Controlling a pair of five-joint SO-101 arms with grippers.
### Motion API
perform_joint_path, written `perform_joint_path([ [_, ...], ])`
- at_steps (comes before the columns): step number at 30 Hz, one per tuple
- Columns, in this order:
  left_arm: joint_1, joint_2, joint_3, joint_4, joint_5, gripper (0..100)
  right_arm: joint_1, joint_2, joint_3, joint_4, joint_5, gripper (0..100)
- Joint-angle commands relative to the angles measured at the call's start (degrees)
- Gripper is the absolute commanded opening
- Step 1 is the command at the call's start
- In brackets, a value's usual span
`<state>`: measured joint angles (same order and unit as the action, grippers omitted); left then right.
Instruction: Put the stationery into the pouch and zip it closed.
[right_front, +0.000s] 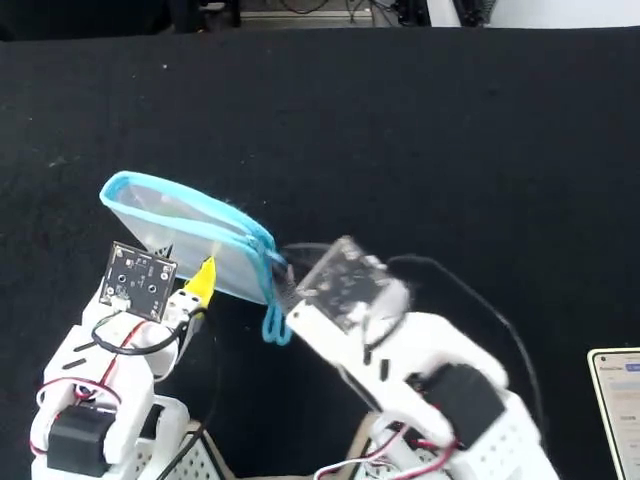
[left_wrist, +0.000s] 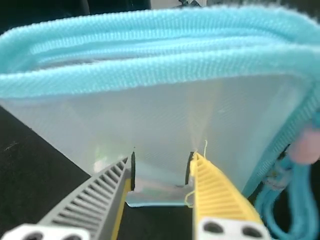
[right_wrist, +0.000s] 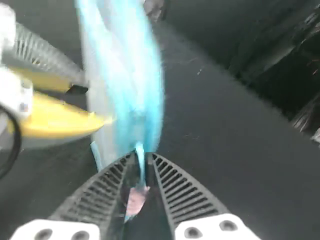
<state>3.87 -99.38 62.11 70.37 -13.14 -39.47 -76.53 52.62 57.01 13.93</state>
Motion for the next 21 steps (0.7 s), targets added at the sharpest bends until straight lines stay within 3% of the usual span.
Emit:
perform_joint_path([
  [1,0.8,0.1,-5.4,-0.3,-1.1,19,2.2,2.2,-11.6,3.6,2.4,1.1],
  [8,0.8,0.1,-7.5,-0.1,-2.9,20,2.1,17.9,-21.9,5.6,8.0,1.1],
  [13,1.8,0.1,-13.7,4.8,-2.8,20,2.1,25.4,-29.8,7.0,8.5,1.1],
  [21,18.0,0.3,-16.1,9.5,-2.8,20,2.0,27.4,-34.9,11.1,8.5,1.1],
])
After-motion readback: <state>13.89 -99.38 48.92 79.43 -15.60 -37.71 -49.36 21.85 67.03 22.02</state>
